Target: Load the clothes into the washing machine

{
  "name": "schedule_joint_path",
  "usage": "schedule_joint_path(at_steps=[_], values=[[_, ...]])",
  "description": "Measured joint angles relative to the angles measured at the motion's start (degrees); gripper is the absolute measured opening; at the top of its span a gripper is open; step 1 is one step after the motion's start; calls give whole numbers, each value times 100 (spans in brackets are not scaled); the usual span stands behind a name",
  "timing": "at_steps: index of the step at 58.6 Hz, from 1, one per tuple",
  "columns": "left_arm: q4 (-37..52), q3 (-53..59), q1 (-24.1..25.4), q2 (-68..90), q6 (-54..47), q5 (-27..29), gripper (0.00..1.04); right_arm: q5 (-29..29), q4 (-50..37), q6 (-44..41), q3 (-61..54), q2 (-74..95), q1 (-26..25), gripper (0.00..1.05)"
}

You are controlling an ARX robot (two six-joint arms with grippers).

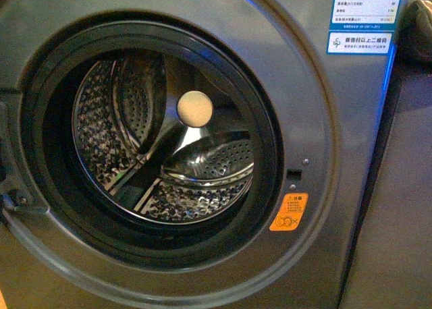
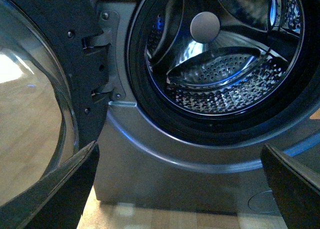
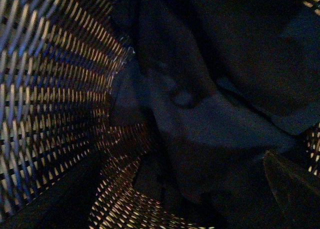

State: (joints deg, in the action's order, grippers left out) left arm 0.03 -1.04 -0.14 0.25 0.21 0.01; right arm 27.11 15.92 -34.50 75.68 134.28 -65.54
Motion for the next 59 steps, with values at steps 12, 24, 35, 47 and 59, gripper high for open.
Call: schedule_joint_path(at_steps=[12, 24, 35, 47, 59], values=[[0, 0, 0, 0, 0, 0, 98, -334, -361, -96, 48, 890, 227, 97], [0, 0, 0, 0, 0, 0, 98, -848, -835, -151, 361, 1792, 361, 97], [0, -2, 0, 0, 0, 0, 98, -1054, -1110, -90, 728, 2365, 374, 97], [0, 0, 0, 0, 0, 0, 98, -1141, -1305, -39, 940, 2763, 387, 97], [0, 0, 0, 0, 0, 0, 98, -1152, -1504, 52, 1209, 3283, 396, 97]])
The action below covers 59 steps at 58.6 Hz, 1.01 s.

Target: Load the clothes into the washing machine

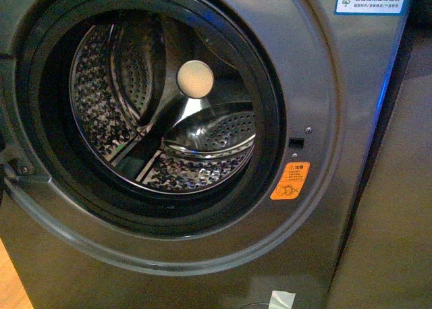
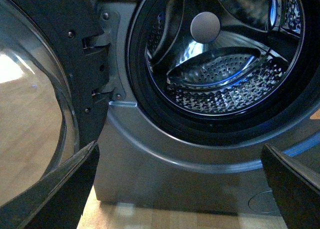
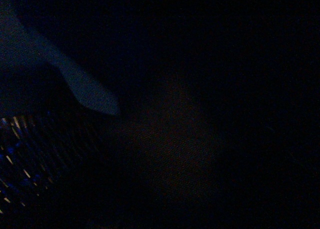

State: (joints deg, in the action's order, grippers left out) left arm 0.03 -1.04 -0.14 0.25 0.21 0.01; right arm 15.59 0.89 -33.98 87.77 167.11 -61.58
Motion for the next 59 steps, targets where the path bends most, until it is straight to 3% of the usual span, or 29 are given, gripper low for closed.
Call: schedule_joint_path(at_steps=[28, 44, 53, 59], values=[[0, 0, 0, 0, 0, 0, 98, 50, -356, 328, 330, 485, -83, 94], [0, 0, 0, 0, 0, 0, 98, 94, -1209, 450, 48, 431, -256, 36], [0, 0, 0, 0, 0, 0, 98, 249, -1884, 439, -627, 59, -234, 11], [0, 0, 0, 0, 0, 0, 98, 481, -2216, 442, -1158, -334, -203, 6]])
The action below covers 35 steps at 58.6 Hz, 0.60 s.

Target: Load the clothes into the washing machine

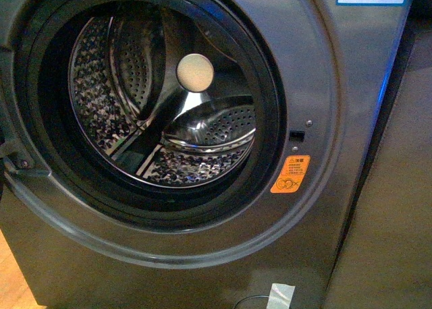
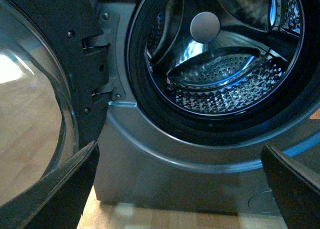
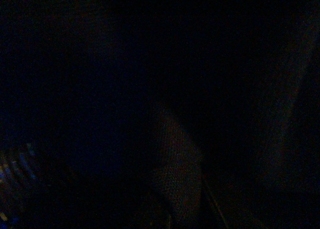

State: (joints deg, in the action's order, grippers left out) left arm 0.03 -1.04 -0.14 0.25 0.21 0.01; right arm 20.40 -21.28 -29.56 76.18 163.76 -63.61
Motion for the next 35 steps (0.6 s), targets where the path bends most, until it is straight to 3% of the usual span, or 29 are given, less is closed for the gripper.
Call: schedule_joint_path(at_steps=[19, 26, 35], values=[[0, 0, 0, 0, 0, 0, 98, 669, -977, -212, -1606, -2076, -39, 6], [0, 0, 0, 0, 0, 0, 98, 1182, -944, -262, -2225, -3156, -170, 6], [0, 0, 0, 0, 0, 0, 98, 1945, -256, -131, -2555, -4994, -452, 6]])
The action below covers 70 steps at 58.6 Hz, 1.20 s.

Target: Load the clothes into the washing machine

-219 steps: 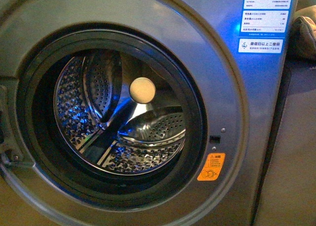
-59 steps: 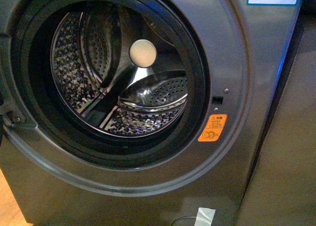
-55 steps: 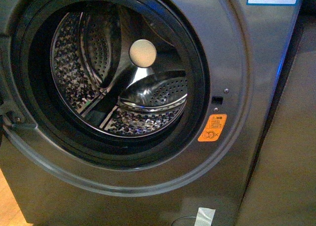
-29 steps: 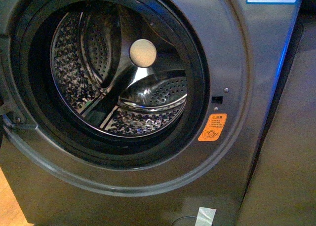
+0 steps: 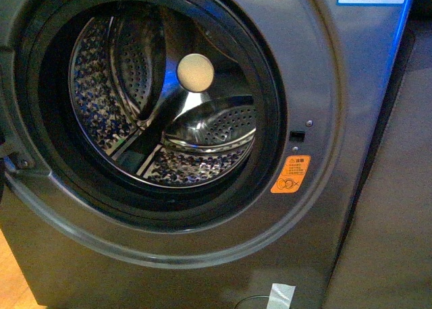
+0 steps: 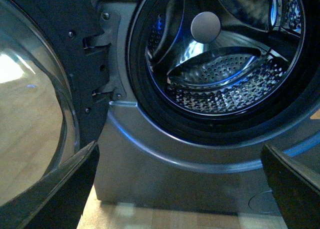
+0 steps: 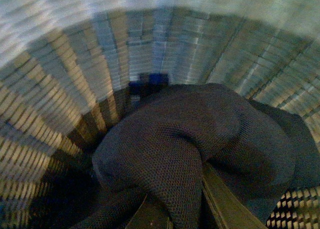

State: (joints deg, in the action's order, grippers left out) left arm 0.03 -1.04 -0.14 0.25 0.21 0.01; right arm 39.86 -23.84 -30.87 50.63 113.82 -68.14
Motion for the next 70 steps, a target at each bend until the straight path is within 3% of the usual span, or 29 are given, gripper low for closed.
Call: schedule_joint_path(at_steps=[21, 39, 56, 63, 70], values=[[0, 0, 0, 0, 0, 2, 98, 1309, 1309, 1167, 1034, -2852, -111, 6], [0, 0, 0, 0, 0, 0, 98, 1145, 1421, 2645, 3093, -3359, 710, 6], [0, 0, 0, 0, 0, 0, 98, 308, 2638, 3595, 6212, -3108, 2124, 6], [0, 0, 0, 0, 0, 0, 98, -339, 3836, 3495, 7884, -2763, 3309, 6], [0, 0, 0, 0, 0, 0, 98, -1161, 5056, 3091, 9261, -2369, 4861, 6]])
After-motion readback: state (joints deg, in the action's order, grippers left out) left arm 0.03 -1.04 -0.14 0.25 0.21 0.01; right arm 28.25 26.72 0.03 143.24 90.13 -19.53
